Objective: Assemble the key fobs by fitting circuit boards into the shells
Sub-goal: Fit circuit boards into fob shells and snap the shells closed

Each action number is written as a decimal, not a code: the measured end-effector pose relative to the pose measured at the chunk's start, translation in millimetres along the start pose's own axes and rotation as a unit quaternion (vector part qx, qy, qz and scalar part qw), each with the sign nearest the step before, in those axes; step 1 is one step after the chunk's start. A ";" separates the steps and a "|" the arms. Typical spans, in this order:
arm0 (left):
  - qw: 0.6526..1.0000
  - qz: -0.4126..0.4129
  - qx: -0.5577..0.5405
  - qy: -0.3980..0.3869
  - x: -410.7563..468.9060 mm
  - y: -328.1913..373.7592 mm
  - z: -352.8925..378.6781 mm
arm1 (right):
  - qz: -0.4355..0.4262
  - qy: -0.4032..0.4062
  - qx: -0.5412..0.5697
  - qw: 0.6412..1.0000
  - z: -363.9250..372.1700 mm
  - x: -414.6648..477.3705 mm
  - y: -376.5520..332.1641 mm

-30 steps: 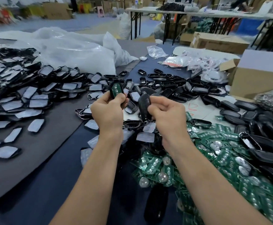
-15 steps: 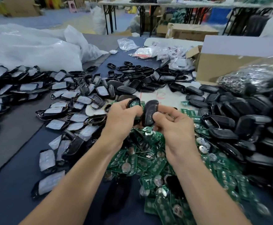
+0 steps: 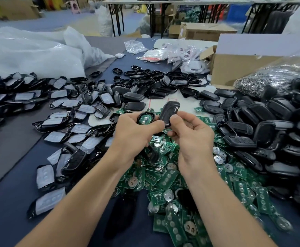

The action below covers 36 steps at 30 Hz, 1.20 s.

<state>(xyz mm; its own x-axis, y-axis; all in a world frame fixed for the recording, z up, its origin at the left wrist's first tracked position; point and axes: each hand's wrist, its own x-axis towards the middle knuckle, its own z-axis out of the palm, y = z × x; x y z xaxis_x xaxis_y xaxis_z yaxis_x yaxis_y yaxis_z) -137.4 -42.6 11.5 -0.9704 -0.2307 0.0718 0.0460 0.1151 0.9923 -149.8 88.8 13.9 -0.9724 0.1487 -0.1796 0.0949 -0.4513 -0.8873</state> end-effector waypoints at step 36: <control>0.976 -0.096 -0.192 -0.047 1.6 14.5 -20.2 | 0.129 -0.204 0.077 0.967 -13.6 -3.7 -14.9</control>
<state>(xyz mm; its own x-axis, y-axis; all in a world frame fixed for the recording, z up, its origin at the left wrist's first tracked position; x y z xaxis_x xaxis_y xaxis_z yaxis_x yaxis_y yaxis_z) -133.5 -60.8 28.0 -0.9864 -0.1211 -0.1109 -0.0709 -0.2953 0.9528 -144.7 106.9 22.0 -0.9269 -0.3319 -0.1754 0.3426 -0.5568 -0.7567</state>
